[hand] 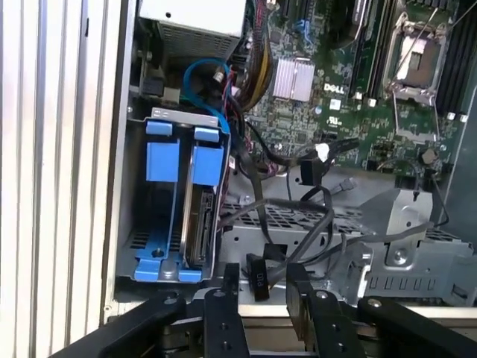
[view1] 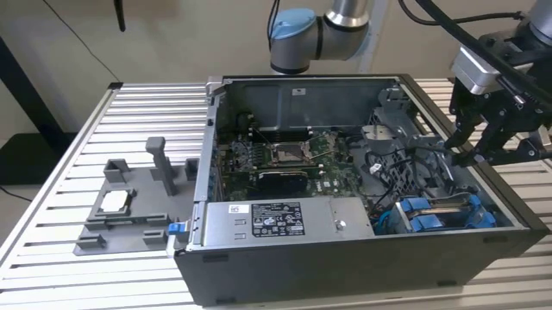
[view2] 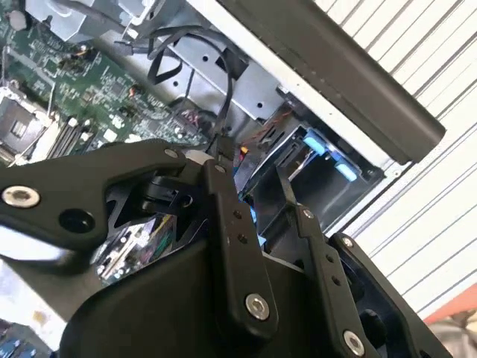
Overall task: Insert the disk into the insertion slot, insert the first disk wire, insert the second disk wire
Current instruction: 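Insert the first disk wire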
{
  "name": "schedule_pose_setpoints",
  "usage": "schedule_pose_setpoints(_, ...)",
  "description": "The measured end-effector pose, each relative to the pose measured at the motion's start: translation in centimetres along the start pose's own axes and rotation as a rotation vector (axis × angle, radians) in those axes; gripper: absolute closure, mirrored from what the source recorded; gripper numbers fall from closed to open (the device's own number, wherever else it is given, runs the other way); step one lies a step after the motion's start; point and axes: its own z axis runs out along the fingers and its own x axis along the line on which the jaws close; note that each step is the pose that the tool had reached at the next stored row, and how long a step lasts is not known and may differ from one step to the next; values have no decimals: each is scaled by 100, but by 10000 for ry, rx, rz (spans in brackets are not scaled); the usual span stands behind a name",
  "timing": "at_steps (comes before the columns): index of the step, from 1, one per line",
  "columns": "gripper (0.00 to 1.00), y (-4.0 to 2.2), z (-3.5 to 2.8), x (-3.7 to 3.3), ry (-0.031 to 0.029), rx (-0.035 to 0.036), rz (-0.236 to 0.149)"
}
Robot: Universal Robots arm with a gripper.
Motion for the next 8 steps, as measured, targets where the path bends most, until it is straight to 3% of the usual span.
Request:
schedule_pose_setpoints(1, 61, 16, -1, -7, 56, 148, -35)
schedule_pose_setpoints(4, 61, 78, -7, -20, 263, 362, -109)
schedule_pose_setpoints(7, 61, 128, -9, -50, 617, 539, -199)
schedule_pose_setpoints(8, 61, 147, -9, -63, 705, 576, -221)
